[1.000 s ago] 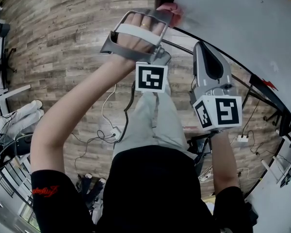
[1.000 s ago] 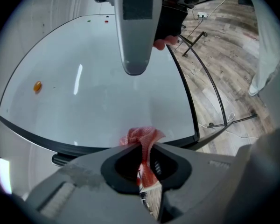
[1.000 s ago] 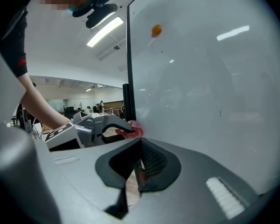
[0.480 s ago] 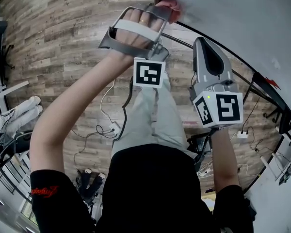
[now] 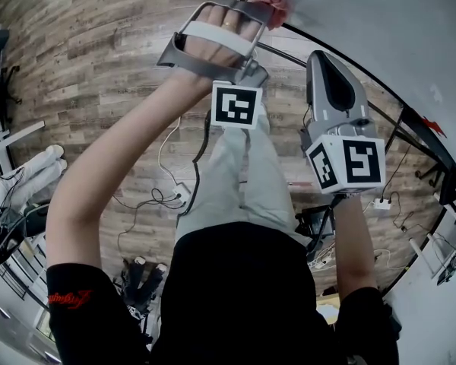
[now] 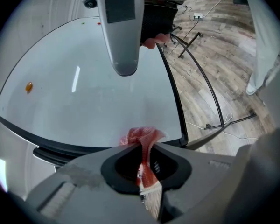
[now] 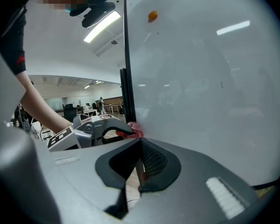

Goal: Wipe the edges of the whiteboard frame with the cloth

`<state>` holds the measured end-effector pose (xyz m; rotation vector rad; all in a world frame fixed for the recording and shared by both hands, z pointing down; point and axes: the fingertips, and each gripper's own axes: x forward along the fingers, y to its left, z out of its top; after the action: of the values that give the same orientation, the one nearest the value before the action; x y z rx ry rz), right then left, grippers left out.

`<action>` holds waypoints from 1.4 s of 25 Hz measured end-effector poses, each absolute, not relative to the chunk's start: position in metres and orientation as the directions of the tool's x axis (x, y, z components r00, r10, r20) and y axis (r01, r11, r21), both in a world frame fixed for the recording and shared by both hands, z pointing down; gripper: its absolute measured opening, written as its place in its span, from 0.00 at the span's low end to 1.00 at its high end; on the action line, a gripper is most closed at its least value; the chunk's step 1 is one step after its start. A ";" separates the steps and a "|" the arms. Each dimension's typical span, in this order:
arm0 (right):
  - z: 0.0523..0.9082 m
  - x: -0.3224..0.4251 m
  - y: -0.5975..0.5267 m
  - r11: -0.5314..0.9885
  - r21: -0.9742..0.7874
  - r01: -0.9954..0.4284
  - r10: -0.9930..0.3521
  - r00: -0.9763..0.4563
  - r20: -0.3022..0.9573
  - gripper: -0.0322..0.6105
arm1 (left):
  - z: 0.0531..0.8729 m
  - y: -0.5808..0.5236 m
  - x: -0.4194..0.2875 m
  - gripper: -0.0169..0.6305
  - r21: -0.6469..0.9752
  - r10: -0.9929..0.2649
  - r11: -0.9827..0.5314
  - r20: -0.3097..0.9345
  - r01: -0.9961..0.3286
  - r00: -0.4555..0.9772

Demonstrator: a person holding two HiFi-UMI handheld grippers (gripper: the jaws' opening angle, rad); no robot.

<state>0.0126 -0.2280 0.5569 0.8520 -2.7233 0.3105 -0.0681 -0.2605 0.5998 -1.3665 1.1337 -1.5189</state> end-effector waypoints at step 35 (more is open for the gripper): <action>0.603 0.031 -0.239 0.775 -0.145 -0.615 -0.533 -0.759 0.373 0.05 | 0.677 -0.263 -0.065 0.09 -0.930 -0.925 -0.368 0.366 0.004 -0.108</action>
<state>0.0308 -0.2389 0.6028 0.8845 -2.6574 0.3728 -0.0649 -0.2631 0.6769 -1.4110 1.0673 -1.5761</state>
